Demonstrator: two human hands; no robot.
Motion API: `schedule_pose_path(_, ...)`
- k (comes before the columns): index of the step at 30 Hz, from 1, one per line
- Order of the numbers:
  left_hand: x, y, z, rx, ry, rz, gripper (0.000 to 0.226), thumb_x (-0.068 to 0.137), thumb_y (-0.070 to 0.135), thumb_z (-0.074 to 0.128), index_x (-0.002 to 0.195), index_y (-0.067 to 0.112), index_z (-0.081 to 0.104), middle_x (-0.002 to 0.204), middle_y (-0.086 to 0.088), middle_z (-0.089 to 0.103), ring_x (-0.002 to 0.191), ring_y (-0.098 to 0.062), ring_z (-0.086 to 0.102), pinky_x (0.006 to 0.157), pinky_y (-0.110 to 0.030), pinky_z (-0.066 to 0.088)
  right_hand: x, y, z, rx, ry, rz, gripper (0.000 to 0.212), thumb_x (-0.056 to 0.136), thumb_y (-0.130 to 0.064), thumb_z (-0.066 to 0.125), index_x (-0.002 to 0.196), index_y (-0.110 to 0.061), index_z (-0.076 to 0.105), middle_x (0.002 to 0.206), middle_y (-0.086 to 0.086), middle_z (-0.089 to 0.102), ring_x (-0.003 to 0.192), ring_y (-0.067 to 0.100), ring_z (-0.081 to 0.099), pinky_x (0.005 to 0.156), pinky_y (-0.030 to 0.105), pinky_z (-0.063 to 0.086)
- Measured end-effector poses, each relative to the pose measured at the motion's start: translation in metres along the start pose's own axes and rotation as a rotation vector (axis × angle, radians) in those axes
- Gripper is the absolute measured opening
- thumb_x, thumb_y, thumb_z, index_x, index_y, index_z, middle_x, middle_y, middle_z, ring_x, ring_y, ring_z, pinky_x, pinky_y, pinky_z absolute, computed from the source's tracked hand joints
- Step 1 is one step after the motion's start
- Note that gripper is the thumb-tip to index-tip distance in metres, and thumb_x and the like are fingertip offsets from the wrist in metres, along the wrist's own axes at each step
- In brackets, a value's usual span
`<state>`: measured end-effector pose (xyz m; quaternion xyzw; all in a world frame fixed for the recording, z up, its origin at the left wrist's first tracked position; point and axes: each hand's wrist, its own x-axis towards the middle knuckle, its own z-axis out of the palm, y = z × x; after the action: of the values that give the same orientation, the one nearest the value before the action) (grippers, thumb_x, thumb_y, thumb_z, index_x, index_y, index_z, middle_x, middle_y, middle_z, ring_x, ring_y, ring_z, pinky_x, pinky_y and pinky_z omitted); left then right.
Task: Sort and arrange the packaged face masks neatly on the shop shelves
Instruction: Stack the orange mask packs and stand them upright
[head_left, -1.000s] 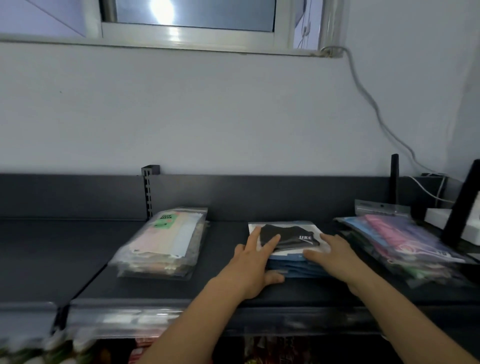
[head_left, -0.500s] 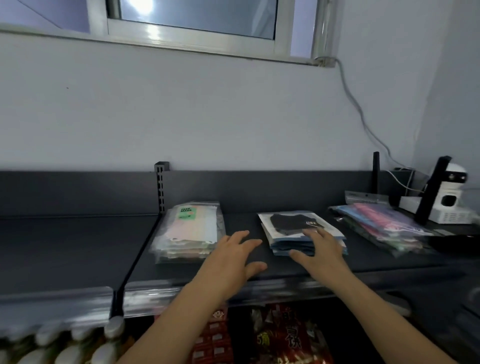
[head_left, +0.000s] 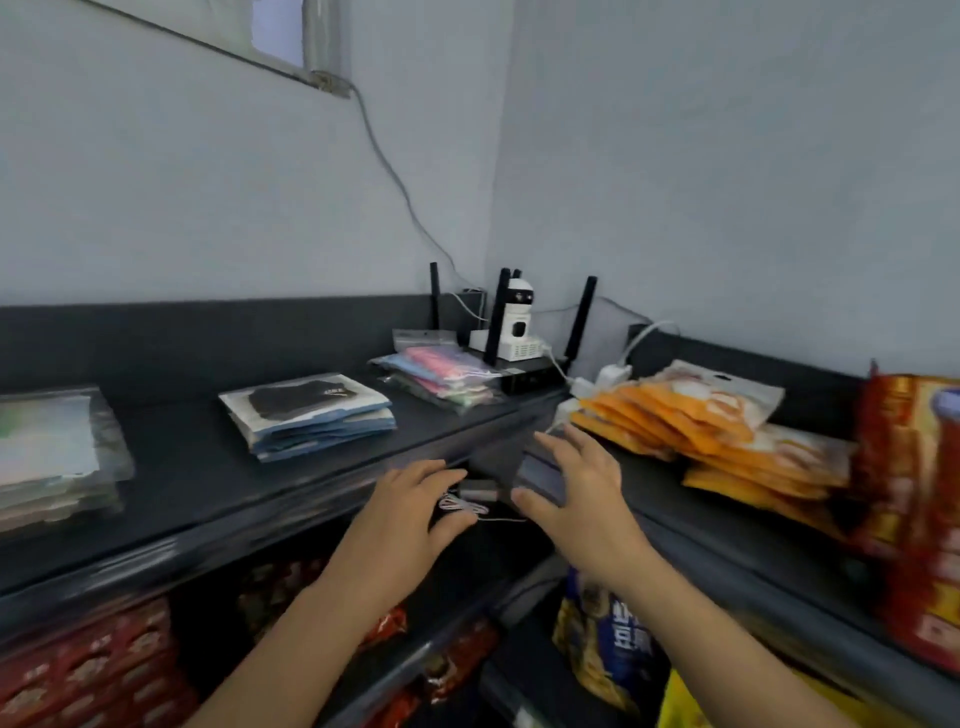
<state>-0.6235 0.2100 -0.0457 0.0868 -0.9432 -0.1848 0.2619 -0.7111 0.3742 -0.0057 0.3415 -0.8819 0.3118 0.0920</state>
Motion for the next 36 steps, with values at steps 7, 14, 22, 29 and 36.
schedule_pose_path(7, 0.027, 0.081, 0.048, -0.117, -0.052, 0.163, 0.054, 0.09, 0.048, 0.051, 0.139, 0.03, 0.04, 0.143, 0.011, 0.037, 0.13, -0.01, 0.031, 0.107, -0.025, 0.029, -0.046, 0.06, -0.072, -0.059, 0.154, 0.123, 0.064, 0.089, -0.038, 0.059, 0.144, -0.03, 0.028, 0.155, -0.006, 0.009, 0.142, 0.019, 0.004, 0.114, 0.034, 0.016)
schedule_pose_path(14, 0.049, 0.13, 0.072, -0.148, -0.065, 0.192, 0.053, 0.091, 0.047, 0.05, 0.14, 0.032, 0.037, 0.145, 0.013, 0.035, 0.135, -0.01, 0.027, 0.11, -0.027, 0.024, -0.059, 0.104, -0.104, -0.029, 0.191, 0.131, 0.066, 0.089, -0.038, 0.059, 0.145, -0.032, 0.025, 0.155, -0.009, 0.007, 0.142, 0.014, 0.001, 0.114, 0.035, 0.016)
schedule_pose_path(22, 0.065, 0.148, 0.089, -0.15, -0.052, 0.168, 0.056, 0.09, 0.049, 0.051, 0.141, 0.034, 0.035, 0.143, 0.016, 0.035, 0.135, -0.01, 0.026, 0.111, -0.029, 0.027, -0.046, 0.132, -0.107, 0.02, 0.168, 0.096, 0.07, 0.089, -0.038, 0.059, 0.147, -0.031, 0.021, 0.155, -0.01, 0.005, 0.143, 0.016, -0.001, 0.115, 0.035, 0.015)
schedule_pose_path(29, 0.093, 0.133, 0.097, -0.133, -0.042, 0.207, 0.058, 0.089, 0.048, 0.052, 0.142, 0.033, 0.034, 0.144, 0.016, 0.034, 0.133, -0.009, 0.027, 0.11, -0.027, 0.027, -0.026, 0.142, -0.095, 0.019, 0.147, 0.111, 0.072, 0.089, -0.038, 0.059, 0.147, -0.033, 0.017, 0.155, -0.011, 0.002, 0.142, 0.014, -0.002, 0.114, 0.034, 0.015)
schedule_pose_path(36, 0.148, 0.116, 0.11, -0.128, -0.047, 0.31, 0.064, 0.089, 0.046, 0.054, 0.145, 0.028, 0.029, 0.149, 0.01, 0.029, 0.136, -0.014, 0.023, 0.109, -0.03, 0.027, 0.012, 0.145, -0.089, -0.098, 0.217, 0.207, 0.074, 0.088, -0.039, 0.059, 0.147, -0.033, 0.015, 0.155, -0.006, 0.003, 0.143, 0.018, -0.002, 0.115, 0.036, 0.013)
